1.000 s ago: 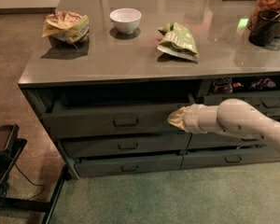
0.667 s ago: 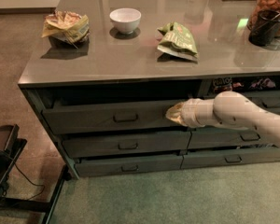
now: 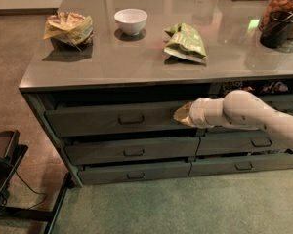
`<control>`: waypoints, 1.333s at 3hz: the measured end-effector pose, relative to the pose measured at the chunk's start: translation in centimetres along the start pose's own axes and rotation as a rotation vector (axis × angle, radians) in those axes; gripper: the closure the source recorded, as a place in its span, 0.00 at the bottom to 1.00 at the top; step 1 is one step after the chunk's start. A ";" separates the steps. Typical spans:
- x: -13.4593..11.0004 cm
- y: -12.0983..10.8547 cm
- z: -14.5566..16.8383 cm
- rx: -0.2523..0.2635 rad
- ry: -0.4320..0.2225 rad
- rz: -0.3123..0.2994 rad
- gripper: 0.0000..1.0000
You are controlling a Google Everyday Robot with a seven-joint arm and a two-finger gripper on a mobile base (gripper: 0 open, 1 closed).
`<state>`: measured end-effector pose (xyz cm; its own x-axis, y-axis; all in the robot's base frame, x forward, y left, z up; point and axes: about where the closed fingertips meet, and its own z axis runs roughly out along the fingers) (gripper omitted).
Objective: Close top drawer
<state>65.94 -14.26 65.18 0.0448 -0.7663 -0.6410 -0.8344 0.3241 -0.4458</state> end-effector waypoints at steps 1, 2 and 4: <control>0.0 0.0 0.0 0.000 0.000 0.000 0.84; -0.3 1.2 -0.9 -0.045 0.015 -0.004 0.96; -3.6 9.8 -8.1 -0.244 0.008 0.012 1.00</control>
Offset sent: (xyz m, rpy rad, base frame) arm -0.0412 -0.0023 0.0091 -0.0462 0.0945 0.0583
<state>53.13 -12.85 68.20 0.0306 -0.7678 -0.6400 -0.9428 0.1904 -0.2735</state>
